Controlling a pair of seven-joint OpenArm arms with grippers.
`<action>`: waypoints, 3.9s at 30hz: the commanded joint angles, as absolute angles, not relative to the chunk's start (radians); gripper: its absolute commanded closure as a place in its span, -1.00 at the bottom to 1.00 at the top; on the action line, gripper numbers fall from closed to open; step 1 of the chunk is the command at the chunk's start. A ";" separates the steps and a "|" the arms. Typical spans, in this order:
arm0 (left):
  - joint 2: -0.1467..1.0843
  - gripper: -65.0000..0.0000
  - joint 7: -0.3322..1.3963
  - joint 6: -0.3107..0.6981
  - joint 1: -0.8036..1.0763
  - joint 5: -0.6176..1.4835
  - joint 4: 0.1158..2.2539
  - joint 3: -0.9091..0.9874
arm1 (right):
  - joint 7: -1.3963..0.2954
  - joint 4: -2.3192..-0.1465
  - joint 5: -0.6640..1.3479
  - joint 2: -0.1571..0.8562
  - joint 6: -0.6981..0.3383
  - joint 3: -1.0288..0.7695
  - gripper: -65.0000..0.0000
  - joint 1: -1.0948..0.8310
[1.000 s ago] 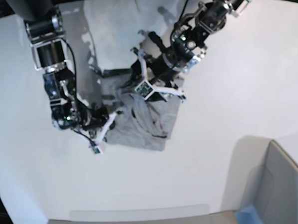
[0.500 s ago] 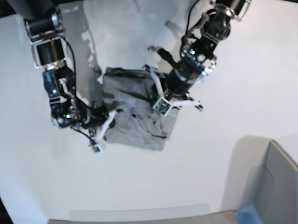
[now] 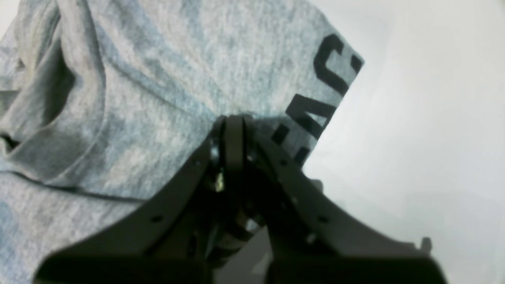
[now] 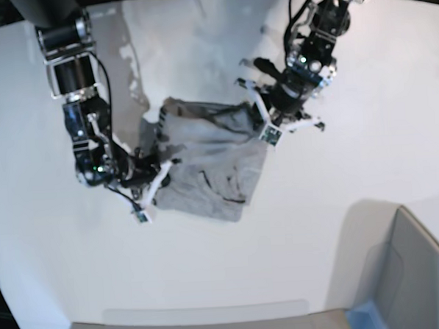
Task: Layout the t-shirt on the table in an organized manner, then fold the t-shirt properly
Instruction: 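Flatten and square the folded shirt with both grippers, then withdraw the right gripper and grasp the folded shirt with the left gripper, then drag the folded shirt with the left gripper away from the right gripper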
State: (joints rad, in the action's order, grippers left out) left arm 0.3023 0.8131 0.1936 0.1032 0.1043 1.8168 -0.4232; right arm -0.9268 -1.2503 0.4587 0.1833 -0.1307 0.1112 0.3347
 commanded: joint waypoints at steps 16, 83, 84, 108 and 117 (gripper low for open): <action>0.302 0.27 0.792 0.189 0.065 0.099 1.952 -0.337 | -0.928 -1.524 0.464 0.188 -0.143 0.108 0.78 0.364; 0.163 0.76 0.816 0.193 -0.251 0.097 1.613 -0.561 | -1.023 -1.767 0.464 0.254 -0.143 -0.424 1.00 0.050; 0.163 0.76 0.816 0.193 -0.251 0.097 1.613 -0.561 | -1.023 -1.773 0.464 0.254 -0.143 -0.424 1.00 0.045; 0.481 0.77 0.720 0.193 -0.082 0.097 1.411 -0.561 | -1.027 -1.778 0.464 0.242 -0.143 -0.424 1.00 0.044; 0.631 0.77 0.700 0.193 -0.067 0.097 1.405 -0.561 | -1.029 -1.779 0.464 0.228 -0.143 -0.424 1.00 0.027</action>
State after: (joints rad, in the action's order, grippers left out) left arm 0.5999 0.5625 0.1867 -0.0856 0.1154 1.4296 -0.5629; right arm -1.0462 -1.7596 0.4549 0.2157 -0.1383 -0.4206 0.0158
